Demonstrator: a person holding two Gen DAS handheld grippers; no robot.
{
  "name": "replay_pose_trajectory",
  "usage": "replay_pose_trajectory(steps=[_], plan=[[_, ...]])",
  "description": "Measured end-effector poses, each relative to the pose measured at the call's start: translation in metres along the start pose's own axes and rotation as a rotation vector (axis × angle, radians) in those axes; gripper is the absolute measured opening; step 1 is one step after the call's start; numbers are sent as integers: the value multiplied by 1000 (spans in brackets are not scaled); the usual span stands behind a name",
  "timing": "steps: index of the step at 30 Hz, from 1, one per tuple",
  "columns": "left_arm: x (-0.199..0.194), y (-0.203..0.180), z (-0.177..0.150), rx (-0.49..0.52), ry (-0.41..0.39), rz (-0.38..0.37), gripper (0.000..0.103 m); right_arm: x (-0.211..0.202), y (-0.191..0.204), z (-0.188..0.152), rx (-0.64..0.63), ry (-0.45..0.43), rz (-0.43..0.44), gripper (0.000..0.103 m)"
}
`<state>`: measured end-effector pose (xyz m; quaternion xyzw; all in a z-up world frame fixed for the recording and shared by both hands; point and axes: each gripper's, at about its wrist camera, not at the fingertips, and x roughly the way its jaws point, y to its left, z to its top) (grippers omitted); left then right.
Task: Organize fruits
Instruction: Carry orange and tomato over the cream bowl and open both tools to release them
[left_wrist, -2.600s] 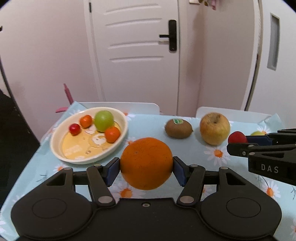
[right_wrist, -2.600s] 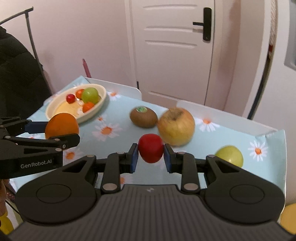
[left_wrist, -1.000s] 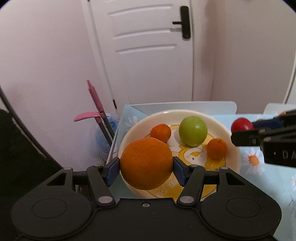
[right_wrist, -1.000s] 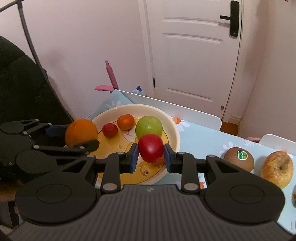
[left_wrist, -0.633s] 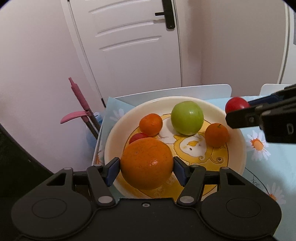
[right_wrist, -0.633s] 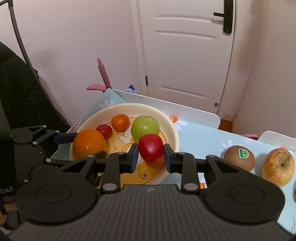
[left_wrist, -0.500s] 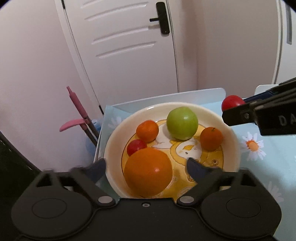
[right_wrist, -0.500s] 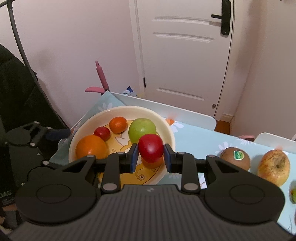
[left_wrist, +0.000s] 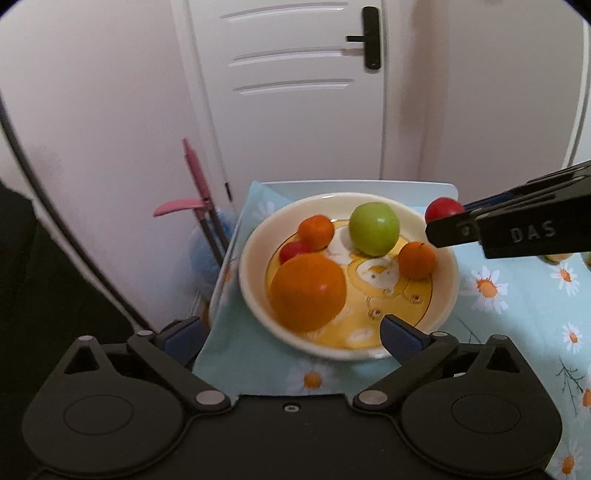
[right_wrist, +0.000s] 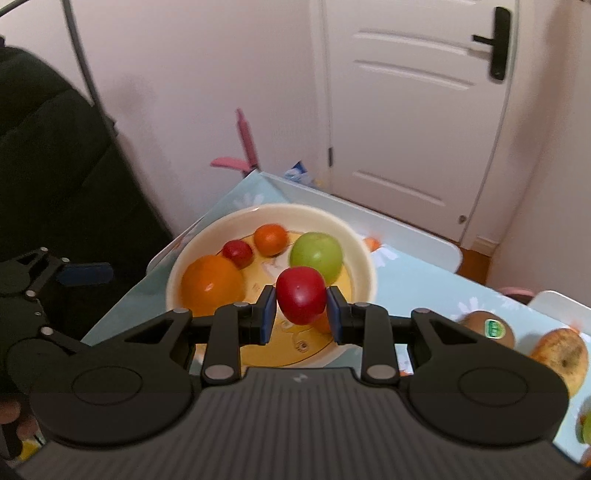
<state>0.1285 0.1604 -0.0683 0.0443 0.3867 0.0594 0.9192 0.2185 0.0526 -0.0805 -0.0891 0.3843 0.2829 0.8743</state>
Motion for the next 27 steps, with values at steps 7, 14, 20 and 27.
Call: replay_pose_trajectory(steps=[7,14,20,27], plan=[[-19,-3,-12,-17,-18,51,103,26,15,-8,-26,68,57,44],[-20,-2,-18,-6,0,62,103,43,24,-15,-23,99,67,44],[-14,1,-24,-13,3,48,103,49,25,-17,-18,110,69,44],[-13,1,-25,-6,-9,34,103,43,29,-18,-14,73,87,82]])
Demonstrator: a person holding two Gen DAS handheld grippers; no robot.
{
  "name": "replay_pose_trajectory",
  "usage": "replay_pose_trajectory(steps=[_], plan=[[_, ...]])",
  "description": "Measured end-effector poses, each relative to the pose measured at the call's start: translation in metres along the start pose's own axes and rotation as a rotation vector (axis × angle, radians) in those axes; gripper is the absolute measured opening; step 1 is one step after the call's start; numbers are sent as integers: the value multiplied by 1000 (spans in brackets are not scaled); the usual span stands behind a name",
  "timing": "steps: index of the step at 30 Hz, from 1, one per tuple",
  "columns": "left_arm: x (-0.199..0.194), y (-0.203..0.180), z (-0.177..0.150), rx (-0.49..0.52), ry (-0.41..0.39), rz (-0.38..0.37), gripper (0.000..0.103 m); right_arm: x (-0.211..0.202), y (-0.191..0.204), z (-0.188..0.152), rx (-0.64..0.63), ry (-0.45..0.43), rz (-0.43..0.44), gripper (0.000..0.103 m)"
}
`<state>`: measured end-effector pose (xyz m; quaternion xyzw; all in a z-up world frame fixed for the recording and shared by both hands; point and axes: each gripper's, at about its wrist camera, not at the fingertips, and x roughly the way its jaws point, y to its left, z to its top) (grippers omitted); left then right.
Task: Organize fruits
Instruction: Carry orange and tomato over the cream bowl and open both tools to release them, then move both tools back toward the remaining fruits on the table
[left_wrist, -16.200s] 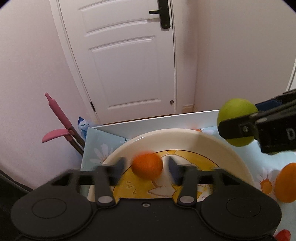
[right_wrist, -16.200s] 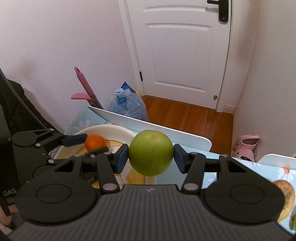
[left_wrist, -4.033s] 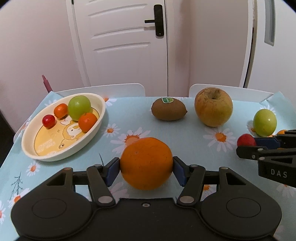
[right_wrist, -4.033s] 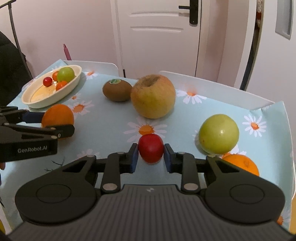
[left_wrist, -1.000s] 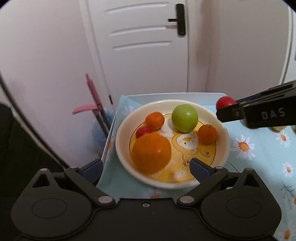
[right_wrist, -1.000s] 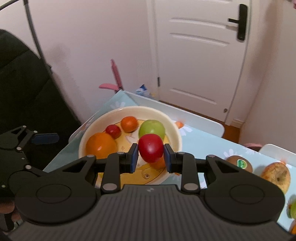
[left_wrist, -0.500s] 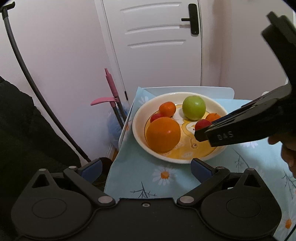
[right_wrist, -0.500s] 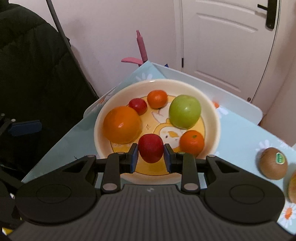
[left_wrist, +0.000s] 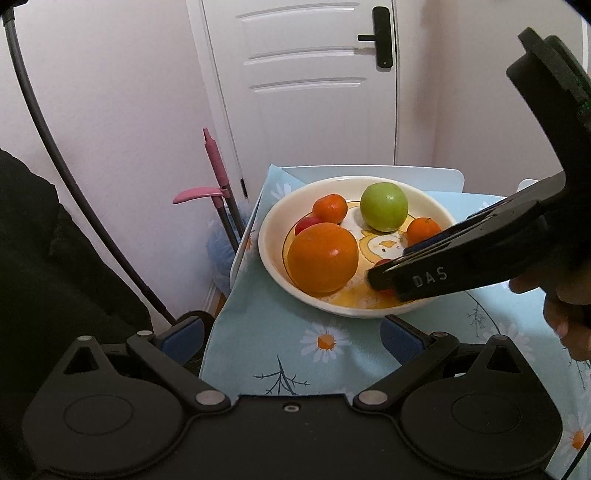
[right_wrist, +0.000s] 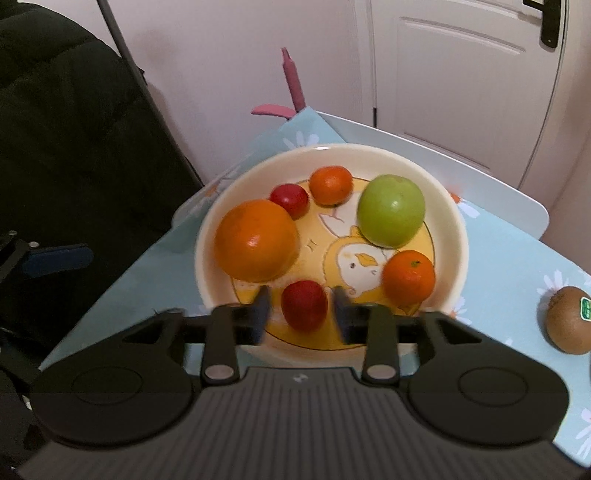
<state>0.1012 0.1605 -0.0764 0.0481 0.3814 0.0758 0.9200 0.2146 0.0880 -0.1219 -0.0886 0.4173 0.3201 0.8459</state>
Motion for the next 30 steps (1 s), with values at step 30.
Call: replay_pose_trajectory(steps=[30], plan=[[-58,-41,43,89,-152,-213,103,-182,-51,-46,295,-190,-359,103]])
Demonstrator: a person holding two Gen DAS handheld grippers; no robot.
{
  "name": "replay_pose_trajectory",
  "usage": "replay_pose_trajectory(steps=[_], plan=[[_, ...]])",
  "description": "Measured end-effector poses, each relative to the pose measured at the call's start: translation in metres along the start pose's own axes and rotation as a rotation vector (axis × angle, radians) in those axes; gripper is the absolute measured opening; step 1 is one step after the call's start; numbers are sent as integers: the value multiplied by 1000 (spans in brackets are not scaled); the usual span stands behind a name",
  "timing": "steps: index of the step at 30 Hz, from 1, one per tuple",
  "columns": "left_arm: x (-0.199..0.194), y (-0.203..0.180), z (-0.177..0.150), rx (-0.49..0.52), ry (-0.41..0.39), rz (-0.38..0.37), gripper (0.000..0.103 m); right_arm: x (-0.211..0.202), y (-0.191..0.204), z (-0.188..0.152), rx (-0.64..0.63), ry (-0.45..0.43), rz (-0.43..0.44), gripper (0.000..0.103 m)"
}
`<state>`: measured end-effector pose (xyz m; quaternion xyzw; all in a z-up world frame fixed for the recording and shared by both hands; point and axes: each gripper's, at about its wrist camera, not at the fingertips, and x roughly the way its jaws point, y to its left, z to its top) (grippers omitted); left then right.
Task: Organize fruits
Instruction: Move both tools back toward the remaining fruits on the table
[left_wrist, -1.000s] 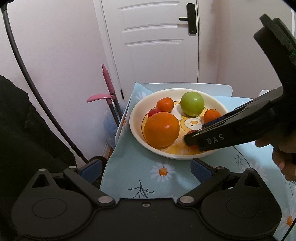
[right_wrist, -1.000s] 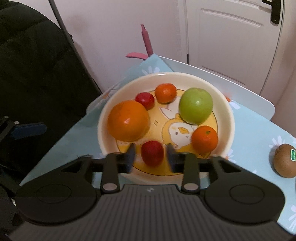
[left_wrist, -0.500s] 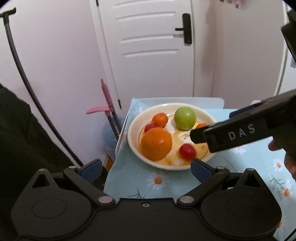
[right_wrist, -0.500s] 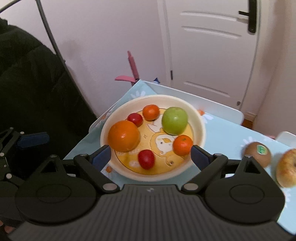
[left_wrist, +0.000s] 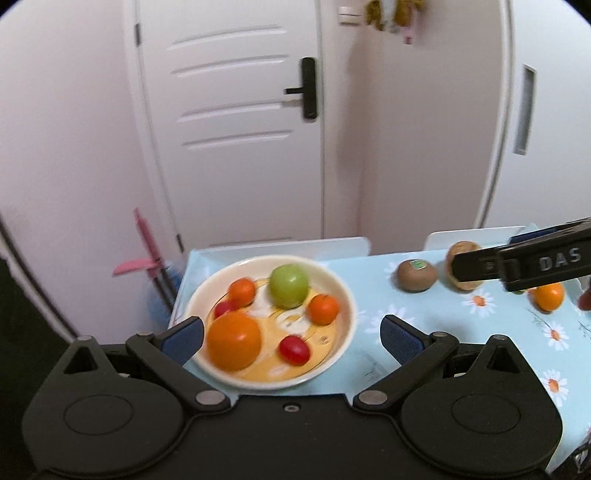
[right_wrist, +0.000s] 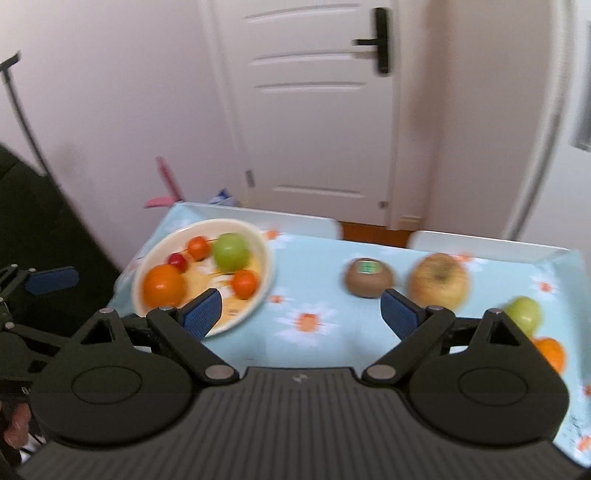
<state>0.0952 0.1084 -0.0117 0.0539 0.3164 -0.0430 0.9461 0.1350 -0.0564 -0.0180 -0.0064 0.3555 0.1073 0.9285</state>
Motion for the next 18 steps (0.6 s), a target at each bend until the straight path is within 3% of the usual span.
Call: replay_pose_trajectory(steps=[11,18], plan=[[17,-74,30,30,-25,-54,103,-33,-108,-28,27,-16,-151,103],[37,-135,42,57,-10,-76,103,-26,-172,-42,54,41,-144,103]])
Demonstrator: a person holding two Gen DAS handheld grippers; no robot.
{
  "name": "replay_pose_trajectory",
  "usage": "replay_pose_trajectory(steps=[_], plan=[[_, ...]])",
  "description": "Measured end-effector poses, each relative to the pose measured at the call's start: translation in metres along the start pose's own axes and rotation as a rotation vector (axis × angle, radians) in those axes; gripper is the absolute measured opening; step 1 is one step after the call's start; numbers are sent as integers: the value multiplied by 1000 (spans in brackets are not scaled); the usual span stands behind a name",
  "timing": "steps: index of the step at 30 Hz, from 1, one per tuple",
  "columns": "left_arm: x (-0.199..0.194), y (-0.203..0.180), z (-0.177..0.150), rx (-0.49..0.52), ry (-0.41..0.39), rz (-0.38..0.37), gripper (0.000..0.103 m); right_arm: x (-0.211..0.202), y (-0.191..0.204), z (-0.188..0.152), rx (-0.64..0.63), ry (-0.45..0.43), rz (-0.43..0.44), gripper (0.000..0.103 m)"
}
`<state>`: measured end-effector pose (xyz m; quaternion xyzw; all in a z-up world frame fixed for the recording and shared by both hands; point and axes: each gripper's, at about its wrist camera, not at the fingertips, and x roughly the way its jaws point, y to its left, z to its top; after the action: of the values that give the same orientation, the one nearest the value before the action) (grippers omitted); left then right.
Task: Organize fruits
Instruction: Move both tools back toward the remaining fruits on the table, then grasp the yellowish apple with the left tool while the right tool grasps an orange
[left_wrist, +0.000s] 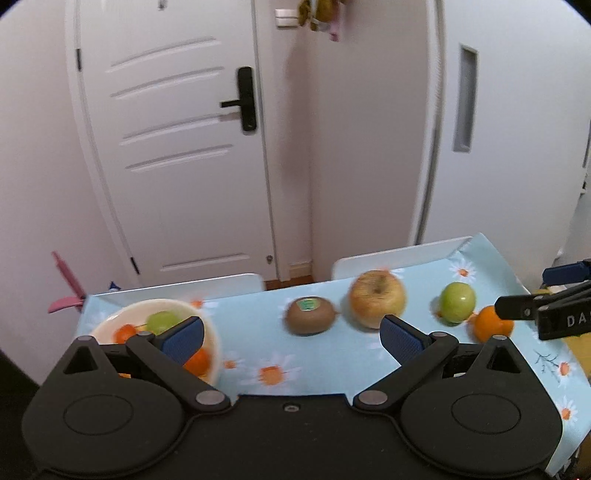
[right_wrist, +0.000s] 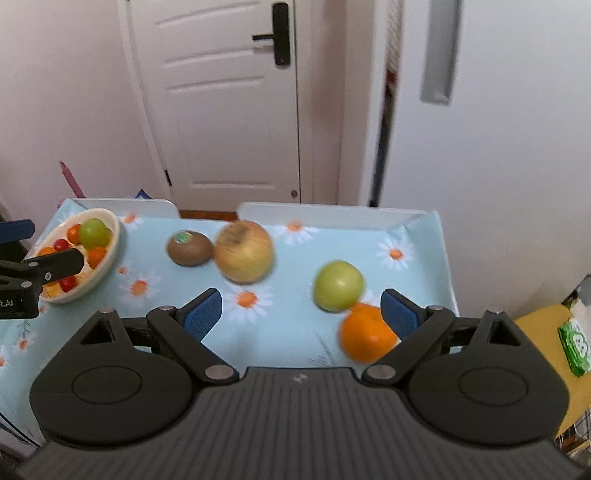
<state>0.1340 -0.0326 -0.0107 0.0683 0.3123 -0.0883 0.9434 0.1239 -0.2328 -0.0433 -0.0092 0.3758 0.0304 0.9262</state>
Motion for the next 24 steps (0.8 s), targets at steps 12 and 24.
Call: replay_pose_trajectory(steps=[12,24], plan=[[78,-81,4,57,62,-4,103,49,-50,-21,-50,91,47,103],[151,-114,0,122,41,75,97,83,-74,-35,-34,83,109,98]])
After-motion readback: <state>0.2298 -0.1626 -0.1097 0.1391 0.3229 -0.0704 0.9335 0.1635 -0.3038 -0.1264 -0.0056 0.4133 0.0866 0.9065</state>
